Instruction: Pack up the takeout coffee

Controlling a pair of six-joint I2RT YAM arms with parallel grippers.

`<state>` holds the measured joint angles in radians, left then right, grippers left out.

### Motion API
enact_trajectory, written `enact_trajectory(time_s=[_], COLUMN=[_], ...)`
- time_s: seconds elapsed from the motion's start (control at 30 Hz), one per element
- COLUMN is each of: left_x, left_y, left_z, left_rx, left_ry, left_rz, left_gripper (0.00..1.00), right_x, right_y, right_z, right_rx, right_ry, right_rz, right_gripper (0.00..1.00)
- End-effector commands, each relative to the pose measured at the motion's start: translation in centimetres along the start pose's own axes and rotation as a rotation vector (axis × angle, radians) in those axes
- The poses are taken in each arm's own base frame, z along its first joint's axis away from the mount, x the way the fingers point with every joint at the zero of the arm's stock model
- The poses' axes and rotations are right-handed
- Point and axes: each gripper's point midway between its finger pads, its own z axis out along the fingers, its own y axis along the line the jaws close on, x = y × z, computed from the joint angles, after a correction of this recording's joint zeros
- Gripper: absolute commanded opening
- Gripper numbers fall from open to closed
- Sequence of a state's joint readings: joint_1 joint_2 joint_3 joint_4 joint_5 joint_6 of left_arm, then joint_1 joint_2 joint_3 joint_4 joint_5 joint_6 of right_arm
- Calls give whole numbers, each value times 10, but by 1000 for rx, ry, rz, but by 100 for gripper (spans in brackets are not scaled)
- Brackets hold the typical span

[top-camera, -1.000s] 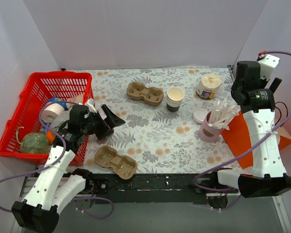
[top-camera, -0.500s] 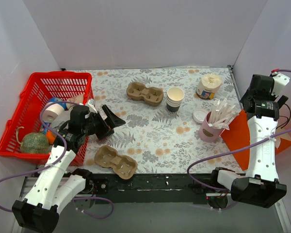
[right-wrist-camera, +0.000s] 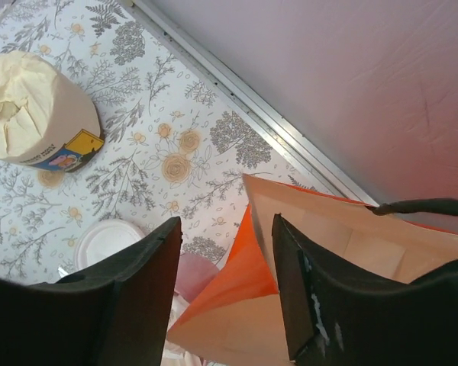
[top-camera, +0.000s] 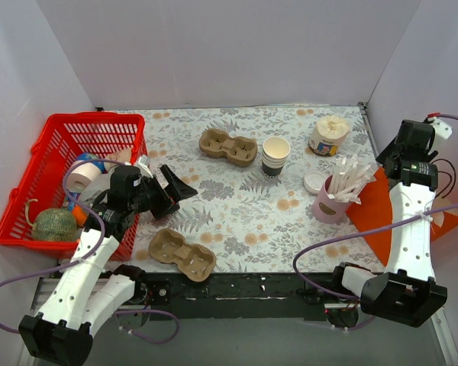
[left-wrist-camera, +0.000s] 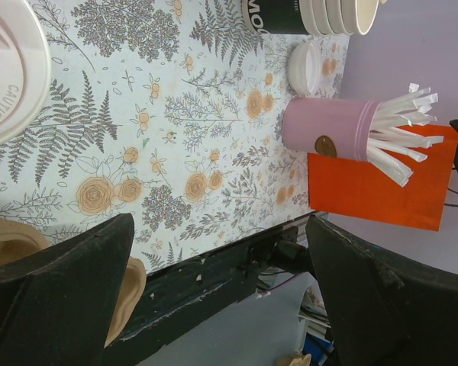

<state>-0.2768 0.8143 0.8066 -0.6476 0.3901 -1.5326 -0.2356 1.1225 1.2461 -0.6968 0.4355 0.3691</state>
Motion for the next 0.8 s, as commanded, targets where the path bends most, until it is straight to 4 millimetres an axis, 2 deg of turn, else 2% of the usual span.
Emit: enact_trajectory(time_s=[0.0,0.13,0.17,0.43,0.53,0.67,0.7,0.77], left_x=[2,-2,-2,1,0,-1,-1,-1], left_y=[0,-3,-3,1,-1,-3,-3,-4], left_z=[-4,-5,-4,-5,-7,-9,-9,-11], left_rx=[6,10,9,0,3,6,5,10], left_ry=[-8,-19,-21,-16,-24,-22,-23,-25], left_rz=[11,10,10,9,14,14,14,15], left_gripper=[98,98,98,98,98,98,98,98], right_x=[-12,-26,-30,-55,-76,-123,-145,-161], right_y=[-4,-12,-14,-26,-21,-2,3,20], right_z=[-4,-17,-21,-43,-56,-87,-105,-120], right_rx=[11,26,31,68,29,-105,-146,-246], right_ry=[-63,-139,-156,-229,-287,-431,-501,-548], right_rz=[68,100,107,113,111,69,57,19], right_gripper=[54,26,2,1,1,1,1,1])
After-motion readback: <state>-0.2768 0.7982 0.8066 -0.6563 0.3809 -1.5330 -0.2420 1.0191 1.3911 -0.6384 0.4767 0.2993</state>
